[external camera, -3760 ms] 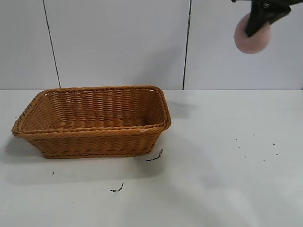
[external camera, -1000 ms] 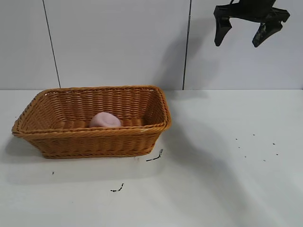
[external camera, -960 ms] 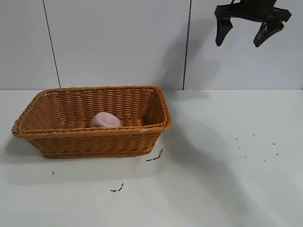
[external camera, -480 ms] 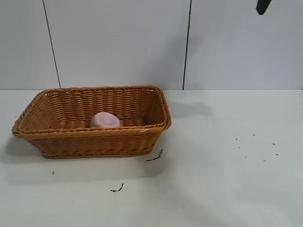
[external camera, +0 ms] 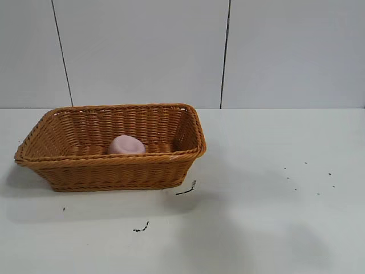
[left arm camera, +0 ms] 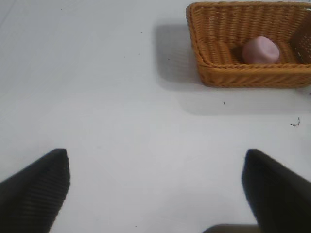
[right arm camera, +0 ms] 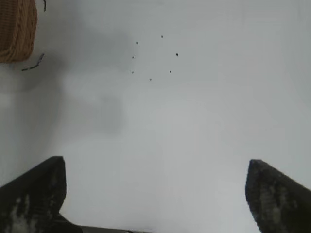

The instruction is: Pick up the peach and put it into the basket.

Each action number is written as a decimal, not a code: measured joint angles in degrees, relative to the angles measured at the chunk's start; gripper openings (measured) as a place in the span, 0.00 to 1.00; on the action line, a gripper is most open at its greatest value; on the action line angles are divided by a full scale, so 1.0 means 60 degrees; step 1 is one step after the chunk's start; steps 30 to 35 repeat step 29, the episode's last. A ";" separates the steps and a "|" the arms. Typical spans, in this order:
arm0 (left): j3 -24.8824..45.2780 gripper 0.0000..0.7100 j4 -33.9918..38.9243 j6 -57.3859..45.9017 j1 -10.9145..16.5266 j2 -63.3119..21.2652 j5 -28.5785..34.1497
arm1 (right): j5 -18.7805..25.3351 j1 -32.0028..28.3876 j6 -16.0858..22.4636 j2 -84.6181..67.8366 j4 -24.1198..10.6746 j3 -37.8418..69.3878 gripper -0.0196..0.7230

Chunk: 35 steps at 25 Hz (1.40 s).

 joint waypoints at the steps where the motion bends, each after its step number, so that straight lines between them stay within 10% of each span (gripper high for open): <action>1: 0.0000 0.98 0.0000 0.0000 0.0000 0.0000 0.0000 | -0.0174 0.0000 0.0045 -0.0428 0.0000 0.0364 0.96; 35: 0.0000 0.98 0.0000 0.0000 0.0000 0.0000 0.0000 | -0.0121 0.0009 0.0509 -0.3064 -0.0139 0.1219 0.96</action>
